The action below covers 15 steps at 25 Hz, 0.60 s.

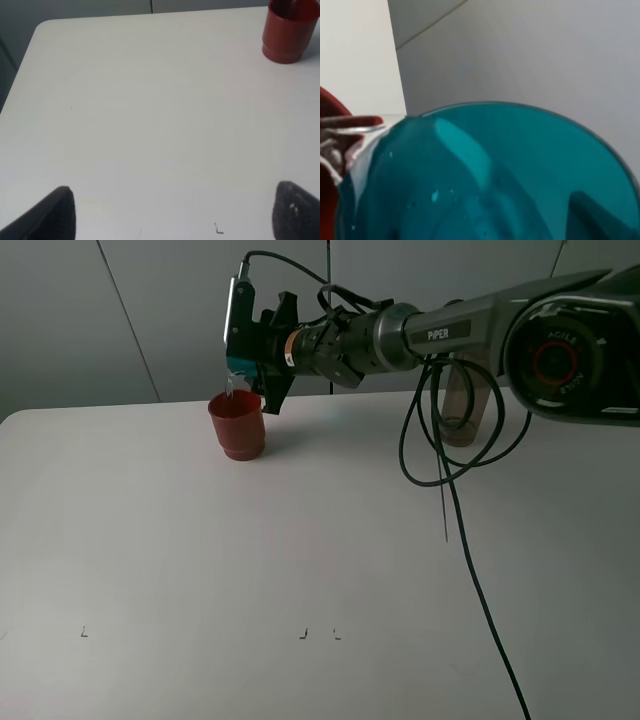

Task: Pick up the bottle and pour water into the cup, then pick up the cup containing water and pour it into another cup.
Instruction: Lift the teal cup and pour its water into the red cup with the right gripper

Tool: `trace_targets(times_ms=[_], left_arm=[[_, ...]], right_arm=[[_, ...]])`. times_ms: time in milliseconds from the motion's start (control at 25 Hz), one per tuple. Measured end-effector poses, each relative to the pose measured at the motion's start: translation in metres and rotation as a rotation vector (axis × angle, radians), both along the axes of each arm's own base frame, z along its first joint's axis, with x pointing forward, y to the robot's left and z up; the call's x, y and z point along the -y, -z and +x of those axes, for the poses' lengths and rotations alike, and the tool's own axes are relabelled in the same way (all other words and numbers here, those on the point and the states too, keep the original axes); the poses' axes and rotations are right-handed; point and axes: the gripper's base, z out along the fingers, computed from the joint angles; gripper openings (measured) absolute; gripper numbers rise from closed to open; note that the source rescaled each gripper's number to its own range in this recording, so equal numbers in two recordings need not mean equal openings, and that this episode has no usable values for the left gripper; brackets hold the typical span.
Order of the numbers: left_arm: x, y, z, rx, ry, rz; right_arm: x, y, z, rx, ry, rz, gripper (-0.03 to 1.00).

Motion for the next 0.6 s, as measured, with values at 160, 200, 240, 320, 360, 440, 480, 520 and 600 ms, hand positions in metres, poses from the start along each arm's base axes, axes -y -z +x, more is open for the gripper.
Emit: trace_targets(times_ms=[160, 200, 240, 320, 360, 440, 480, 520, 600], left_arm=[[0.0000, 0.0000, 0.0000, 0.000, 0.000, 0.000], [0.0000, 0.0000, 0.0000, 0.000, 0.000, 0.000], [0.0000, 0.0000, 0.0000, 0.000, 0.000, 0.000], [0.0000, 0.0000, 0.0000, 0.000, 0.000, 0.000], [0.0000, 0.0000, 0.0000, 0.000, 0.000, 0.000], [0.0000, 0.0000, 0.0000, 0.000, 0.000, 0.000], [0.0000, 0.0000, 0.0000, 0.000, 0.000, 0.000], [0.0000, 0.0000, 0.0000, 0.000, 0.000, 0.000], [0.0000, 0.0000, 0.0000, 0.000, 0.000, 0.000]], right_arm=[[0.0000, 0.0000, 0.0000, 0.010, -0.007, -0.013, 0.04], [0.0000, 0.0000, 0.0000, 0.016, -0.011, -0.020, 0.04], [0.0000, 0.0000, 0.0000, 0.020, -0.014, -0.026, 0.04], [0.0000, 0.0000, 0.0000, 0.030, -0.022, -0.039, 0.04], [0.0000, 0.0000, 0.0000, 0.034, -0.024, -0.044, 0.04], [0.0000, 0.0000, 0.0000, 0.038, -0.027, -0.049, 0.04], [0.0000, 0.0000, 0.0000, 0.042, -0.030, -0.054, 0.04], [0.0000, 0.0000, 0.0000, 0.047, -0.034, -0.061, 0.04], [0.0000, 0.0000, 0.0000, 0.062, -0.044, -0.079, 0.04]])
